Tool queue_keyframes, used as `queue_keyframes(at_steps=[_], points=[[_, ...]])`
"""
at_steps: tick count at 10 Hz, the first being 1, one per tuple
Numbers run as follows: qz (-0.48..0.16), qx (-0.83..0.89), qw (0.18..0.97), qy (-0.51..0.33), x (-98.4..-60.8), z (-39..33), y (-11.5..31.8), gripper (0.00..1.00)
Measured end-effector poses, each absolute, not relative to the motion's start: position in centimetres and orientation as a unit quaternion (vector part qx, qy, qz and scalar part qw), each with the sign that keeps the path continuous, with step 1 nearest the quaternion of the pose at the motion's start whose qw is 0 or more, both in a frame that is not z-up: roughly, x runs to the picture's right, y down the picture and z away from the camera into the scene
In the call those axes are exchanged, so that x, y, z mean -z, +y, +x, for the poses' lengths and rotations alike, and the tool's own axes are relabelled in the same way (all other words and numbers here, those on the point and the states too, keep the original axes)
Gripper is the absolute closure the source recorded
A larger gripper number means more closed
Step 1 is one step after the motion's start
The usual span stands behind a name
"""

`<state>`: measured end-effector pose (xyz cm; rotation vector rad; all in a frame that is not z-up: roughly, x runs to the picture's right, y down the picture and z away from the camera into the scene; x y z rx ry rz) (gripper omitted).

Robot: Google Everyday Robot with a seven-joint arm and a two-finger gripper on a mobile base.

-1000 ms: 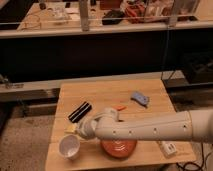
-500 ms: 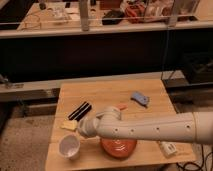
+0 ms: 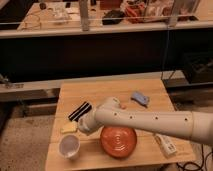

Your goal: Place the ceramic cup in the ceramic bowl

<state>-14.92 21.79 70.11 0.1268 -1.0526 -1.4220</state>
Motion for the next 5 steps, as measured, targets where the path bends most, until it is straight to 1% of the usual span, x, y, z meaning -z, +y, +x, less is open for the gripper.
queue_keyframes(at_steps=[3,5], points=[[0.047,0.653,0.592,-0.469,-69.8,-13.9,22.4,0.2],[0.018,0.69,0.548,-0.473,-69.7,-14.3,23.5,0.2]])
